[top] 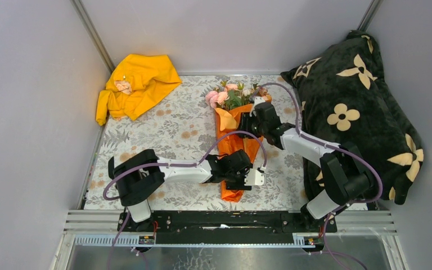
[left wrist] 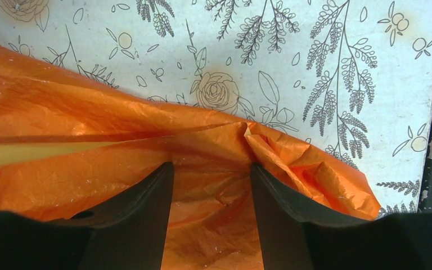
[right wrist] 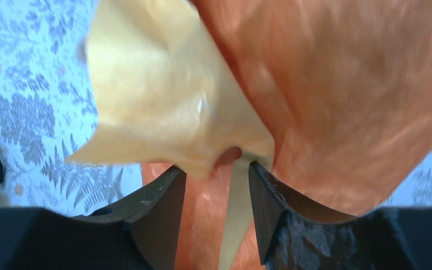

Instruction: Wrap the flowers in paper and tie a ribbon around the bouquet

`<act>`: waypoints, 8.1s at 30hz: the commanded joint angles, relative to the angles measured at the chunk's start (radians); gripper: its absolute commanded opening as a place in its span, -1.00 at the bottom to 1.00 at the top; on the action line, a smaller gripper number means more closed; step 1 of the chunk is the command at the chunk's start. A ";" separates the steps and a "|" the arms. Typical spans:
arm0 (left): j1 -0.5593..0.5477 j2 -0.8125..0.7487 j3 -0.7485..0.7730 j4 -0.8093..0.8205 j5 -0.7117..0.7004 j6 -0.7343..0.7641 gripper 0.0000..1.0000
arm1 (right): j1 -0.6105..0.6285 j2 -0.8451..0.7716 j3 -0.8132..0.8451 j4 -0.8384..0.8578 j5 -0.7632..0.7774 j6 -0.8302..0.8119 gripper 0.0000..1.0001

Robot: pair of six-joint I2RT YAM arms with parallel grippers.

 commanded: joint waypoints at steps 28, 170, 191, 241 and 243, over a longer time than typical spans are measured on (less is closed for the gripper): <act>-0.033 0.036 -0.100 -0.029 -0.041 0.038 0.22 | -0.005 -0.148 0.334 -0.382 0.016 -0.345 0.13; -0.167 0.158 -0.071 -0.147 -0.066 0.079 0.33 | -0.188 -0.072 -0.016 -0.270 0.061 0.065 0.99; -0.155 0.104 -0.025 -0.217 -0.058 0.088 0.37 | -0.194 0.055 -0.184 -0.003 -0.116 0.109 -1.00; 1.990 0.057 0.126 -0.614 0.116 0.102 0.35 | -0.194 -0.045 -0.122 -0.194 -0.048 0.019 -1.00; 1.991 0.069 0.116 -0.627 0.160 0.095 0.30 | -0.195 -0.053 -0.118 -0.206 -0.037 0.014 -1.00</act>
